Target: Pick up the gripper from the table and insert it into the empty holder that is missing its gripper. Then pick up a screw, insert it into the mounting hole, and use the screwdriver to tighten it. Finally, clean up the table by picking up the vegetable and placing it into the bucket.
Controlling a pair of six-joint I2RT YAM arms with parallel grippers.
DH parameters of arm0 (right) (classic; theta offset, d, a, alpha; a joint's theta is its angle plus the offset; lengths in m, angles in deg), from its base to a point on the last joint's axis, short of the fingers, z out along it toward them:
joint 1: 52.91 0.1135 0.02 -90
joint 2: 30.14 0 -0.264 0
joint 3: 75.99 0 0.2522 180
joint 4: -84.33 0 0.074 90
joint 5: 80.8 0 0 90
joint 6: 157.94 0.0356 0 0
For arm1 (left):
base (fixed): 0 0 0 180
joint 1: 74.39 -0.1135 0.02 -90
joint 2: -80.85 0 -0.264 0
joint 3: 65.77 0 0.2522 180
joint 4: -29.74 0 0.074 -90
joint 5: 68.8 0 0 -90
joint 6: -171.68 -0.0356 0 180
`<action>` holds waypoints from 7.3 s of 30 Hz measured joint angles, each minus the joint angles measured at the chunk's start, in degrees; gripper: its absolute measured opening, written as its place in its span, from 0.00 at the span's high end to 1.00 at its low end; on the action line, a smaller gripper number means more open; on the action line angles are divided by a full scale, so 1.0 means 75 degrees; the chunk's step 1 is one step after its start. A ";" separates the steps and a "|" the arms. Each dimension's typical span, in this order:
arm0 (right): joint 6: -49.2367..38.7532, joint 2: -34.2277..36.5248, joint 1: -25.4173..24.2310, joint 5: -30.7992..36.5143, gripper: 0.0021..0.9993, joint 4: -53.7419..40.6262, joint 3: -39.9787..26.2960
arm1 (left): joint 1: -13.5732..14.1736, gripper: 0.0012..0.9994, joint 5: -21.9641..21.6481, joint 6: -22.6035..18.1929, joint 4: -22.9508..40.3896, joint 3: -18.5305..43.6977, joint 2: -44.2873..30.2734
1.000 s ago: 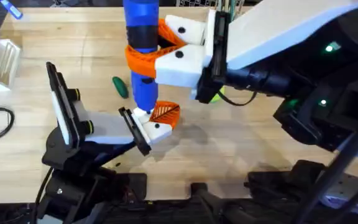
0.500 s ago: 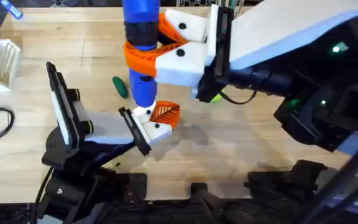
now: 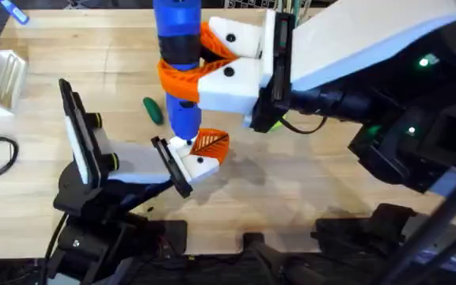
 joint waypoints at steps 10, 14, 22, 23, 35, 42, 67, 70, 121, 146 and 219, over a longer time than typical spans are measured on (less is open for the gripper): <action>-0.0003 0.0000 0.0000 0.0000 0.98 -0.0003 0.0000 | 0.0000 0.99 0.0000 0.0000 0.0000 0.0000 0.0000; 0.0000 -0.0005 0.0000 0.0000 0.98 -0.0011 0.0000 | 0.0000 0.99 0.0000 0.0002 0.0000 0.0000 0.0000; -0.0003 -0.0149 -0.0003 -0.0012 0.98 -0.0140 0.0000 | 0.0000 0.99 0.0000 0.0000 0.0000 0.0000 0.0000; -0.0003 -0.0152 -0.0003 -0.0019 0.98 -0.0140 0.0000 | 0.0000 0.99 0.0000 0.0001 0.0000 0.0000 0.0000; -0.0003 -0.0083 -0.0003 -0.0023 0.98 -0.0300 0.0000 | 0.0000 0.99 0.0000 0.0006 0.0003 0.0000 0.0000; -0.0003 0.0020 -0.0017 -0.0020 0.98 -0.0268 0.0000 | 0.0000 0.99 -0.0003 0.0058 0.0003 0.0000 0.0000; -0.0011 0.0020 -0.0017 -0.0108 0.98 -0.0582 -0.0256 | 0.0006 0.99 0.0003 0.0050 -0.0023 0.0000 0.0055; -0.0067 0.0020 -0.0035 -0.0209 0.98 -0.0676 -0.0355 | 0.0006 0.99 0.0000 0.0052 -0.0067 0.0009 0.0099; -0.0029 -0.0009 -0.0420 -0.0189 0.98 -0.0693 -0.1035 | 0.0041 0.67 -0.0055 0.0079 0.0047 0.0029 0.0085; -0.4606 0.0947 -0.4248 0.3201 0.98 -0.6713 -0.2337 | 0.0041 0.69 -0.0055 0.0083 0.0047 0.0029 0.0085; -0.3025 0.0157 -0.4613 0.1953 0.01 -0.9419 -0.2600 | 0.0041 0.01 -0.4519 0.0079 0.4633 0.4200 -0.1778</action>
